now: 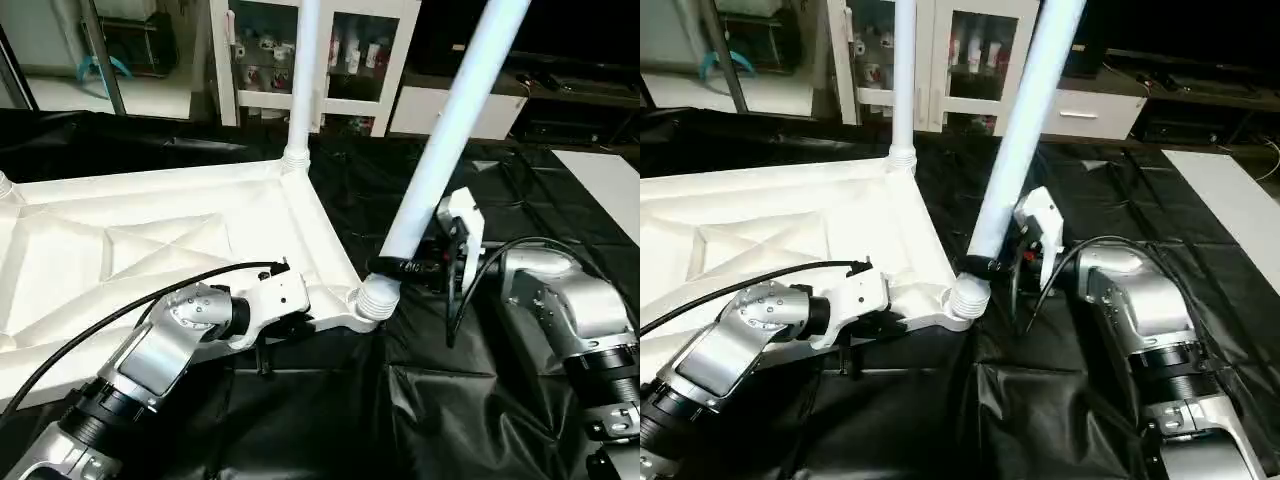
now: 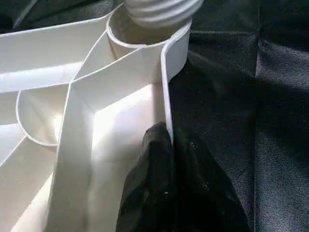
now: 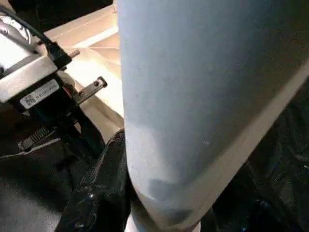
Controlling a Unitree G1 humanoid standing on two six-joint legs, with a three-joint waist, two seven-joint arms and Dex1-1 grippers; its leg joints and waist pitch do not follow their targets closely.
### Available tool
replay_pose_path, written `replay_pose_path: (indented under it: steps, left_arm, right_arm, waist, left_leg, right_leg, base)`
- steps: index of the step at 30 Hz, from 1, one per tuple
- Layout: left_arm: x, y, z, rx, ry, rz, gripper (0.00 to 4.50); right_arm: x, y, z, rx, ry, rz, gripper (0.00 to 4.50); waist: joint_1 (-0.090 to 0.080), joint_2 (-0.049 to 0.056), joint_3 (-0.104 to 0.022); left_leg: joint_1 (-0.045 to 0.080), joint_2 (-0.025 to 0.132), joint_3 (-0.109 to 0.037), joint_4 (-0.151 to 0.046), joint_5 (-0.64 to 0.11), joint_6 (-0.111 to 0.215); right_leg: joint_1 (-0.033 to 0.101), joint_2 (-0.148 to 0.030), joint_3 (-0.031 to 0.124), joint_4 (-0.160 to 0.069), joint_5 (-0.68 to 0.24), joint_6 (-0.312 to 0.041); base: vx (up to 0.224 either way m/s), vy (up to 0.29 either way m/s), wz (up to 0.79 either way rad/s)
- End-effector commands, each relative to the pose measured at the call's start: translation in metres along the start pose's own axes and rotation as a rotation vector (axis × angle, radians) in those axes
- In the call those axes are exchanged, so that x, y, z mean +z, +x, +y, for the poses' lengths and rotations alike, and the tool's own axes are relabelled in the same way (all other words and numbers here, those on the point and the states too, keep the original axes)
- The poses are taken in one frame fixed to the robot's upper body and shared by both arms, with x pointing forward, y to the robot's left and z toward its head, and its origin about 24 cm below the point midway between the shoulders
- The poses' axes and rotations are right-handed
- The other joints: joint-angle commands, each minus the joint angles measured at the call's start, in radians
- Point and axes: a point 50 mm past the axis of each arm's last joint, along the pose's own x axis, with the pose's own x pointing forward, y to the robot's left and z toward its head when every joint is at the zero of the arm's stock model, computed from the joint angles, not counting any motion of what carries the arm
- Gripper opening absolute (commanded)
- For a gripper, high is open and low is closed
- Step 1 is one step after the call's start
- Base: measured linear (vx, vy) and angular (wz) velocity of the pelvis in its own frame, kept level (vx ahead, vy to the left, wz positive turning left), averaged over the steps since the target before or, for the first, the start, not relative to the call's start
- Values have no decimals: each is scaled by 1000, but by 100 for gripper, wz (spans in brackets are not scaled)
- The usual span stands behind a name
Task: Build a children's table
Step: Insert table leg to table base
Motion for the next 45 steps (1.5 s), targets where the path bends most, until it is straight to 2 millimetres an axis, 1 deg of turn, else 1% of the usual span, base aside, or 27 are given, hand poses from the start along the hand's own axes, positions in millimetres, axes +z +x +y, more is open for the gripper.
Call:
replay_pose_path:
  steps: [1, 2, 3, 6, 11, 12, 14, 15, 16, 19, 21, 23, 24, 27, 28, 30, 31, 32, 33, 35, 37, 39, 40, 41, 42, 43, 45]
  left_arm:
    - [-21, 6, -7, -31, -30, 111, 0]
    - [-21, 5, -7, -32, -30, 111, 0]
    - [-21, 5, -6, -32, -30, 111, 0]
    - [-21, 5, -6, -33, -30, 112, 0]
    - [-21, 5, -6, -33, -29, 113, 0]
    - [-21, 5, -5, -33, -29, 114, 0]
    - [-20, 5, -5, -32, -29, 114, 0]
    - [-20, 5, -5, -31, -29, 114, 0]
    - [-21, 5, -5, -31, -29, 114, 0]
    - [-21, 5, -5, -31, -30, 114, 0]
    - [-21, 5, -5, -31, -31, 115, 0]
    - [-21, 4, -5, -30, -32, 115, 0]
    - [-21, 4, -5, -31, -32, 116, 0]
    - [-21, 5, -5, -30, -31, 116, 0]
    - [-21, 5, -5, -30, -31, 116, 0]
    - [-21, 5, -5, -29, -31, 114, 0]
    - [-21, 5, -5, -29, -31, 113, 0]
    - [-21, 5, -5, -28, -31, 113, 0]
    - [-21, 5, -5, -28, -31, 113, 0]
    - [-21, 5, -5, -27, -31, 112, 0]
    - [-21, 4, -5, -24, -32, 113, 0]
    - [-21, 4, -5, -23, -33, 113, 0]
    - [-21, 4, -5, -24, -34, 113, 0]
    - [-21, 4, -5, -24, -34, 113, 0]
    - [-21, 4, -5, -25, -35, 112, 0]
    - [-21, 4, -6, -26, -35, 112, 0]
    - [-21, 4, -6, -27, -35, 113, 0]
  right_arm:
    - [6, 0, -2, 0, -41, 8, 181]
    - [5, 1, -3, -2, -41, 14, 181]
    - [3, 3, -5, -6, -44, 23, 181]
    - [2, 6, -6, -3, -37, 25, 181]
    - [-1, 11, -9, -8, -43, 44, 181]
    - [-1, 14, -10, -3, -36, 48, 181]
    - [-2, 16, -11, 2, -26, 49, 181]
    - [-3, 17, -11, 6, -19, 52, 181]
    - [-6, 18, -12, 13, -19, 71, 181]
    - [-12, 20, -12, 32, -15, 102, 181]
    - [-12, 20, -12, 39, -13, 109, 181]
    - [-13, 20, -13, 46, -6, 113, 181]
    - [-13, 20, -13, 50, 0, 117, 181]
    - [-14, 21, -14, 38, -1, 122, 181]
    - [-15, 21, -16, 26, 4, 118, 181]
    - [-15, 23, -19, -14, 19, 92, 181]
    - [-15, 23, -22, -44, 29, 77, 181]
    - [-15, 24, -23, -61, 39, 62, 181]
    - [-15, 24, -24, -66, 41, 58, 181]
    - [-18, 23, -25, -83, 63, 36, 181]
    - [-24, 19, -25, -101, 91, 19, 181]
    - [-29, 17, -26, -122, 114, 9, 181]
    - [-35, 13, -25, -137, 132, 2, 181]
    - [-35, 13, -25, -137, 132, 2, 181]
    - [-40, 10, -25, -150, 148, -4, 181]
    - [-41, 10, -24, -152, 150, -6, 181]
    - [-44, 8, -24, -158, 156, -11, 181]
  waist:
    - [-7, 8, -37]
    - [-7, 7, -38]
    - [-8, 10, -38]
    - [-8, 11, -38]
    - [-8, 11, -39]
    - [-11, 10, -40]
    - [-9, 10, -39]
    - [-8, 9, -39]
    - [-8, 9, -39]
    - [-12, 9, -38]
    - [-11, 9, -38]
    - [-10, 9, -39]
    - [-10, 10, -40]
    - [-10, 9, -42]
    - [-10, 9, -41]
    - [-10, 9, -40]
    - [-13, 9, -38]
    - [-14, 9, -38]
    - [-13, 9, -38]
    - [-15, 8, -35]
    - [-16, 10, -35]
    - [-15, 11, -36]
    - [-14, 12, -37]
    - [-15, 12, -37]
    - [-15, 12, -37]
    - [-14, 13, -37]
    - [-14, 11, -38]
  left_leg:
    - [38, 104, -54, -91, -352, -92]
    - [37, 104, -53, -89, -343, -90]
    - [36, 103, -53, -89, -336, -89]
    - [38, 103, -52, -88, -335, -86]
    - [38, 102, -51, -88, -325, -85]
    - [36, 101, -51, -87, -321, -84]
    - [38, 102, -50, -86, -334, -82]
    - [37, 103, -52, -87, -337, -83]
    - [38, 103, -52, -87, -336, -84]
    - [36, 102, -54, -89, -354, -90]
    - [39, 103, -54, -88, -367, -91]
    - [40, 103, -54, -88, -364, -92]
    - [39, 103, -54, -89, -359, -92]
    - [39, 102, -52, -87, -340, -88]
    - [38, 101, -51, -86, -334, -83]
    - [39, 102, -51, -86, -346, -84]
    - [37, 101, -53, -87, -362, -88]
    - [36, 101, -55, -88, -376, -92]
    - [39, 102, -55, -88, -388, -97]
    - [40, 103, -60, -91, -442, -111]
    - [42, 104, -64, -93, -467, -123]
    - [43, 103, -63, -94, -473, -127]
    - [44, 103, -63, -94, -474, -127]
    - [44, 103, -63, -94, -473, -128]
    - [42, 102, -62, -94, -468, -125]
    - [45, 102, -60, -94, -468, -124]
    - [43, 102, -60, -94, -464, -121]
  right_leg:
    - [-11, -68, 34, -72, -223, -174]
    - [-10, -69, 34, -70, -210, -177]
    - [-9, -68, 34, -70, -199, -183]
    - [-10, -68, 34, -69, -190, -192]
    - [-6, -66, 33, -66, -166, -199]
    - [-6, -65, 31, -63, -159, -206]
    - [-8, -69, 34, -67, -183, -207]
    - [-6, -68, 33, -68, -195, -203]
    - [-7, -68, 33, -67, -193, -202]
    - [-7, -68, 32, -68, -215, -197]
    - [-10, -69, 33, -70, -232, -192]
    - [-10, -68, 33, -70, -227, -190]
    - [-9, -66, 33, -68, -211, -192]
    - [-7, -66, 32, -65, -177, -199]
    - [-8, -65, 32, -65, -167, -207]
    - [-8, -66, 33, -66, -188, -207]
    - [-10, -68, 34, -68, -218, -207]
    - [-10, -68, 34, -69, -241, -203]
    - [-12, -70, 34, -71, -260, -198]
    - [-17, -71, 34, -77, -339, -174]
    - [-21, -70, 34, -79, -360, -158]
    - [-23, -68, 34, -79, -342, -154]
    - [-23, -68, 34, -80, -335, -155]
    - [-23, -67, 34, -79, -325, -156]
    - [-21, -66, 34, -78, -305, -161]
    - [-23, -66, 34, -78, -298, -162]
    - [-21, -66, 34, -78, -297, -163]
  base:
    - [0, 0, 0]
    - [0, 0, 0]
    - [0, 0, 0]
    - [0, 0, 0]
    - [0, 0, 0]
    - [0, 0, 0]
    - [0, 0, 0]
    - [0, 0, 0]
    - [0, 0, 0]
    - [0, 0, 0]
    - [0, 0, 0]
    - [0, 0, 0]
    - [0, 0, 0]
    - [0, 0, 0]
    - [0, 0, 0]
    - [0, 0, 0]
    - [0, 0, 0]
    - [0, 0, 0]
    - [0, 0, 0]
    - [0, 0, 0]
    - [0, 0, 0]
    - [0, 0, 0]
    - [0, 0, 0]
    - [0, 0, 0]
    - [0, 0, 0]
    - [0, 0, 0]
    - [0, 0, 0]
